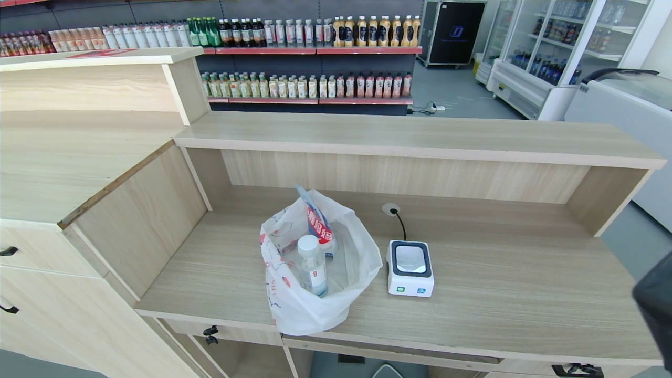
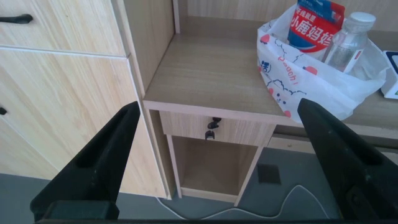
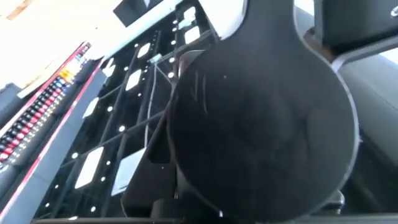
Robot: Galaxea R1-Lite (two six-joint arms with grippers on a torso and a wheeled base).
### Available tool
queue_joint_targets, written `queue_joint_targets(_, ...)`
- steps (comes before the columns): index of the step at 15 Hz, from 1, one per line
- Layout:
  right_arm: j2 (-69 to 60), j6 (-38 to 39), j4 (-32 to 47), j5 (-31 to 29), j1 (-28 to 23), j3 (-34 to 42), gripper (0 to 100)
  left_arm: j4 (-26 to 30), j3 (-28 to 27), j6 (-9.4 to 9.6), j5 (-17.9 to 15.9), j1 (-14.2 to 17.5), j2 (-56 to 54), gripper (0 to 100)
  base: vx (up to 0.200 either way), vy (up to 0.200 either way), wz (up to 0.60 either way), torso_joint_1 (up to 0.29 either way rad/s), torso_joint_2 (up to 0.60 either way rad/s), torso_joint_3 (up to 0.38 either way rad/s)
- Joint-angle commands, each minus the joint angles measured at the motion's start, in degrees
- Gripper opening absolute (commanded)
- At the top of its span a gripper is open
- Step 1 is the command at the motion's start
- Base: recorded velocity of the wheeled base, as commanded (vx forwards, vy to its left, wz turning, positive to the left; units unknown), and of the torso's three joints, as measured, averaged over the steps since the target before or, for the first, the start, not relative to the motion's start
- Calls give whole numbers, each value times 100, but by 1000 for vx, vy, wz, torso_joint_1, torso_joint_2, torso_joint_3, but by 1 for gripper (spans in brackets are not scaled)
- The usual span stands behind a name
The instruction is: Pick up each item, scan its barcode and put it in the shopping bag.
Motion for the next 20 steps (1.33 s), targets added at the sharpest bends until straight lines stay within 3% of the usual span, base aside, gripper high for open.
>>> queue_joint_targets(1, -680, 146, 408, 1, -405, -85, 0, 0, 0, 1, 4, 1, -2, 100, 0, 0, 0, 0, 0, 0)
queue_joint_targets(3, -856, 208, 856, -8, -625, -208, 0, -8, 0, 1, 4, 1, -2, 100, 0, 0, 0, 0, 0, 0)
queue_joint_targets(17, -724, 357, 979, -17, -871, -323, 0, -8, 0, 1, 4, 1, -2, 100, 0, 0, 0, 0, 0, 0)
queue_joint_targets(18, -645, 893, 1102, -114, -889, -323, 0, -8, 0, 1, 12, 1, -2, 100, 0, 0, 0, 0, 0, 0)
queue_joint_targets(20, -654, 2212, 1726, -1019, -1214, -490, 0, 0, 0, 1, 4, 1, -2, 100, 0, 0, 0, 0, 0, 0)
